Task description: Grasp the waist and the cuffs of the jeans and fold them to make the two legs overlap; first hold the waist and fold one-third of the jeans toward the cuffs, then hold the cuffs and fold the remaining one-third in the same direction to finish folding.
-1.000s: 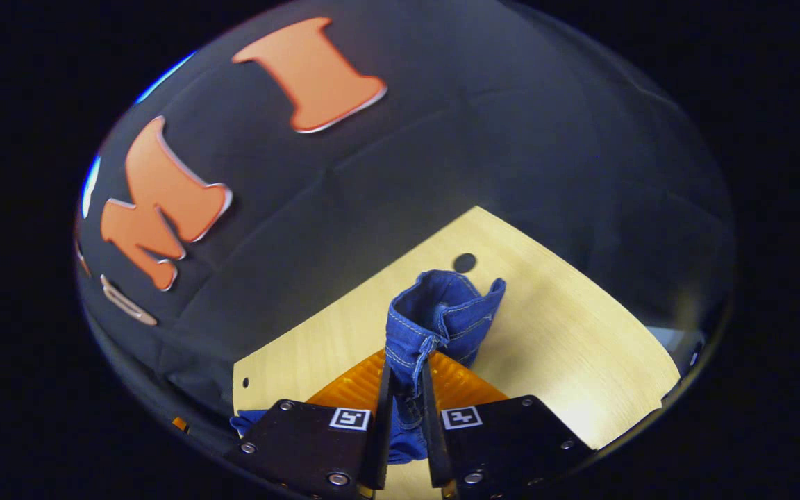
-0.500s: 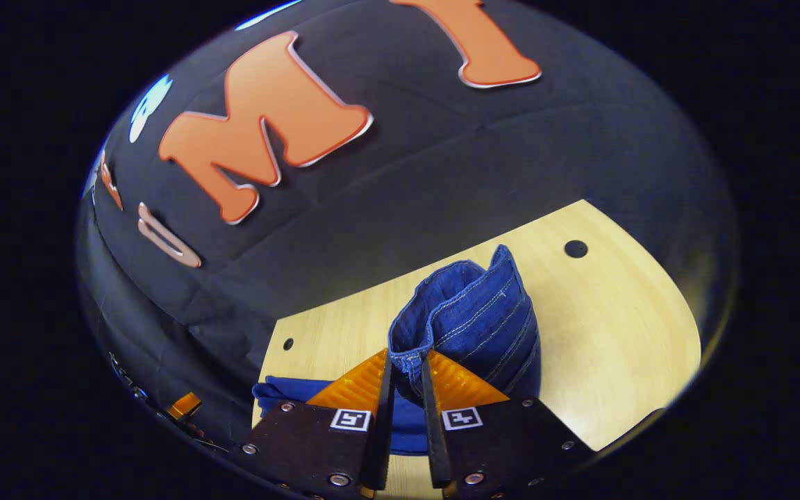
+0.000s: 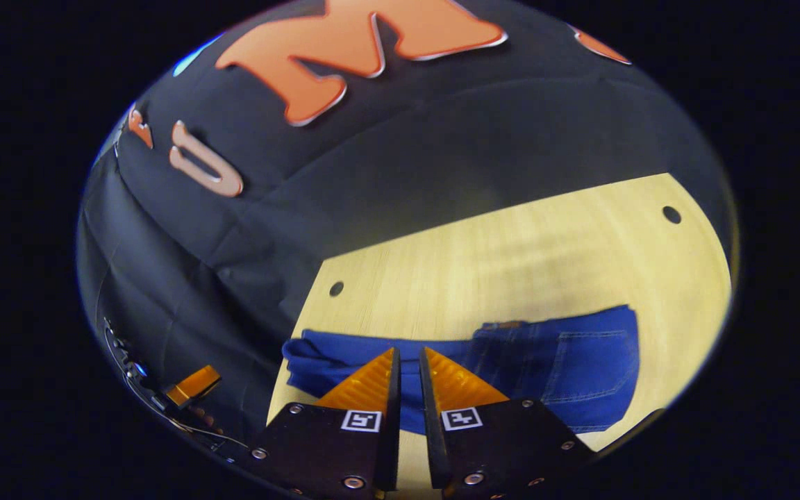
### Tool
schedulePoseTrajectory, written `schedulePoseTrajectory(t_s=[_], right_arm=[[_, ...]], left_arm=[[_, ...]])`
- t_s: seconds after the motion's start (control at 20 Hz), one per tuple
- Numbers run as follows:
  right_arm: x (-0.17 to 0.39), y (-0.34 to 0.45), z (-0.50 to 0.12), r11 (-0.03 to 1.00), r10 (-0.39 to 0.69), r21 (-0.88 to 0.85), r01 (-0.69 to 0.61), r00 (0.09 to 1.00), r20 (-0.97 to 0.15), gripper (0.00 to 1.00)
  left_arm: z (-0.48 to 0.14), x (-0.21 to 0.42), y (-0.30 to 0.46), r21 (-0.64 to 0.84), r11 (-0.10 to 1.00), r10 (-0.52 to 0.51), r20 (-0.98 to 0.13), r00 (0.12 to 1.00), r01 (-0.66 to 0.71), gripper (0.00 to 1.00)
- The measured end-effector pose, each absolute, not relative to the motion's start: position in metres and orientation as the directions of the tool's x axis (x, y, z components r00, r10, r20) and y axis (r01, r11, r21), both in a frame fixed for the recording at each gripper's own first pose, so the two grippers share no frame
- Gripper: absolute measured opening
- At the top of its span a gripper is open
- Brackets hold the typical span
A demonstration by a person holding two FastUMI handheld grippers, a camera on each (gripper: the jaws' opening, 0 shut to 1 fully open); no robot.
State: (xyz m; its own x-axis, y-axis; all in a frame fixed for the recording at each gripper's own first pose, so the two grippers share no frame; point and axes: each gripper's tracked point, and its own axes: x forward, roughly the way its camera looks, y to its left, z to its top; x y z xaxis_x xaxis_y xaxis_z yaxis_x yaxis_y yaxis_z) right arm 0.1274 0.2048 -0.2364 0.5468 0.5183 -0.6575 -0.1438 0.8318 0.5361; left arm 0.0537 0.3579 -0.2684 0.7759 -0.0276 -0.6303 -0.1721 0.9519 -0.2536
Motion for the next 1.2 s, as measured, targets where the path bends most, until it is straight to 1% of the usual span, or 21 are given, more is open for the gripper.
schedulePoseTrajectory(t_s=[0.05, 0.15, 0.2, 0.25, 0.35, 0.5, 0.55, 0.7, 0.85, 0.9, 0.95, 1.05, 1.1, 1.2], right_arm=[[0.126, 0.206, -0.242, 0.838, 0.515, 0.523, -0.158, 0.548, -0.659, 0.17], [0.129, 0.204, -0.237, 0.866, 0.469, 0.475, -0.157, 0.585, -0.661, 0.17], [0.133, 0.199, -0.232, 0.876, 0.450, 0.455, -0.158, 0.607, -0.655, 0.05], [0.136, 0.193, -0.228, 0.891, 0.422, 0.428, -0.152, 0.627, -0.655, 0.17], [0.140, 0.164, -0.220, 0.918, 0.362, 0.375, -0.130, 0.662, -0.656, 0.17], [0.137, 0.129, -0.208, 0.940, 0.299, 0.328, -0.096, 0.699, -0.650, 0.17], [0.137, 0.121, -0.202, 0.944, 0.278, 0.320, -0.079, 0.714, -0.643, 0.17], [0.138, 0.098, -0.183, 0.954, 0.216, 0.300, -0.024, 0.748, -0.627, 0.17], [0.139, 0.086, -0.165, 0.946, 0.189, 0.323, 0.022, 0.772, -0.607, 0.17], [0.139, 0.084, -0.160, 0.940, 0.187, 0.340, 0.039, 0.773, -0.607, 0.17], [0.138, 0.083, -0.154, 0.929, 0.184, 0.364, 0.061, 0.778, -0.601, 0.17], [0.138, 0.084, -0.147, 0.913, 0.197, 0.401, 0.075, 0.779, -0.595, 0.17], [0.136, 0.084, -0.145, 0.907, 0.202, 0.413, 0.082, 0.775, -0.599, 0.17], [0.132, 0.087, -0.142, 0.896, 0.212, 0.434, 0.090, 0.773, -0.598, 0.17]], left_arm=[[-0.274, 0.051, 0.357, -0.258, 0.950, -0.033, -0.642, 0.766, -0.174, 0.98], [-0.293, 0.049, 0.361, -0.261, 0.944, -0.028, -0.676, 0.737, -0.203, 0.98], [-0.302, 0.050, 0.364, -0.275, 0.934, -0.030, -0.696, 0.717, -0.228, 0.98], [-0.312, 0.050, 0.367, -0.296, 0.921, -0.038, -0.716, 0.697, -0.254, 0.98], [-0.334, 0.048, 0.372, -0.358, 0.874, -0.059, -0.749, 0.660, -0.328, 0.98], [-0.369, 0.047, 0.385, -0.451, 0.760, -0.111, -0.800, 0.589, -0.468, 0.98], [-0.384, 0.046, 0.393, -0.455, 0.728, -0.115, -0.818, 0.563, -0.513, 0.98], [-0.420, 0.047, 0.410, -0.472, 0.634, -0.126, -0.844, 0.521, -0.612, 0.98], [-0.453, 0.044, 0.428, -0.457, 0.565, -0.135, -0.873, 0.469, -0.687, 0.98], [-0.464, 0.041, 0.432, -0.441, 0.558, -0.143, -0.885, 0.443, -0.703, 0.98], [-0.472, 0.042, 0.441, -0.436, 0.543, -0.132, -0.888, 0.440, -0.718, 0.98], [-0.479, 0.047, 0.448, -0.447, 0.512, -0.145, -0.887, 0.439, -0.733, 0.98], [-0.481, 0.058, 0.452, -0.468, 0.488, -0.148, -0.876, 0.459, -0.737, 0.94], [-0.480, 0.062, 0.451, -0.477, 0.465, -0.166, -0.874, 0.456, -0.746, 0.93]])
